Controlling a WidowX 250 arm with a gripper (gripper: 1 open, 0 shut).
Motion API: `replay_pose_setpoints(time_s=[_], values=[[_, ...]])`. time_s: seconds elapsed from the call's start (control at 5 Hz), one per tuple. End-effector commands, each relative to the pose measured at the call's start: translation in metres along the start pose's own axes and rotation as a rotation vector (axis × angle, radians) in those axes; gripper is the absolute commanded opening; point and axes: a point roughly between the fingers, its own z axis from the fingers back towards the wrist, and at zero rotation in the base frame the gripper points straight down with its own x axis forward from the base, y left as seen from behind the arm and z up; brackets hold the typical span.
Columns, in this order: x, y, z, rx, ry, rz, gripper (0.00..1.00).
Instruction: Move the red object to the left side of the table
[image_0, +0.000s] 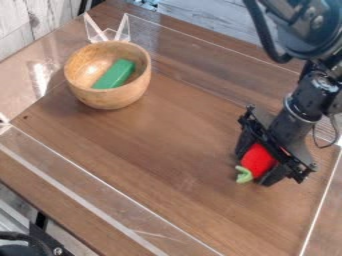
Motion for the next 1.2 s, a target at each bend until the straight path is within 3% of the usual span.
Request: replay_pose_setpoints(time_s=[0.0,0.2,0.4,0.6,1.0], values=[[-0.006,0.010,0.037,0.014,-0.038,0.100,0.00],[-0.017,0.018,0.061,0.035,-0.026,0.187,0.00],[-0.026,0.046,0.074,0.066,-0.043,0.163,0.00],[-0.030,0.063,0.076,0.064,-0.068,0.124,0.00],[-0.028,0.039,0.086,0.009,-0.083,0.175,0.00]])
